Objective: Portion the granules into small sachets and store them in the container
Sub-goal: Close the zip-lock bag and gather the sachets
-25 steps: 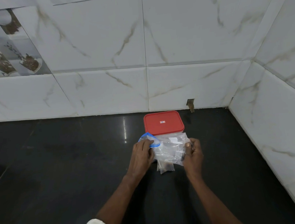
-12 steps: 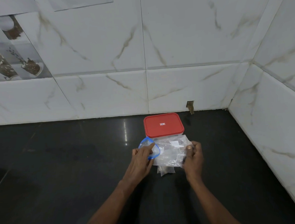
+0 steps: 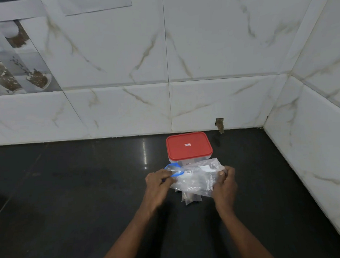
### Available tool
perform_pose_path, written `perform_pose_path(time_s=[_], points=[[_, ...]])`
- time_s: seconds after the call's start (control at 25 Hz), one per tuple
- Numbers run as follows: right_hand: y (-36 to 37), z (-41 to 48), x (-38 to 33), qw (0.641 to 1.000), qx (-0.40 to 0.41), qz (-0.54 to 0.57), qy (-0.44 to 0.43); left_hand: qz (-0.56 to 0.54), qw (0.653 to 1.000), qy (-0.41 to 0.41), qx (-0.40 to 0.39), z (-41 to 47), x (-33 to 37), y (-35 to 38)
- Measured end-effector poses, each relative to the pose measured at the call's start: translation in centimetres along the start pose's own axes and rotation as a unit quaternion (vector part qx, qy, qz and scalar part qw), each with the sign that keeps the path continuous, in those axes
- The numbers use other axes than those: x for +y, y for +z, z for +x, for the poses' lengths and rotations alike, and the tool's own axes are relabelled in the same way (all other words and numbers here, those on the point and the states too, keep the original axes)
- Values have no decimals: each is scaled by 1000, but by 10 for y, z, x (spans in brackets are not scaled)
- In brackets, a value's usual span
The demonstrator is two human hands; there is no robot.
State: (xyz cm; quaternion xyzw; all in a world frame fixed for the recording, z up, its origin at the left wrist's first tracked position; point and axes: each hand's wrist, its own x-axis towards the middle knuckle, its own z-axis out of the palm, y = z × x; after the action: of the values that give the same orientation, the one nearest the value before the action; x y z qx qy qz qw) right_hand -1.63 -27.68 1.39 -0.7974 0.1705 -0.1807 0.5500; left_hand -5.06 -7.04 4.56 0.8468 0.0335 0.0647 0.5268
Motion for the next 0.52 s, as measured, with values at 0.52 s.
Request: perform_pose_path(time_s=[0.52], points=[[4,18,6,942,-10,284,180,-303,906,-227,190,-26,-13,10]])
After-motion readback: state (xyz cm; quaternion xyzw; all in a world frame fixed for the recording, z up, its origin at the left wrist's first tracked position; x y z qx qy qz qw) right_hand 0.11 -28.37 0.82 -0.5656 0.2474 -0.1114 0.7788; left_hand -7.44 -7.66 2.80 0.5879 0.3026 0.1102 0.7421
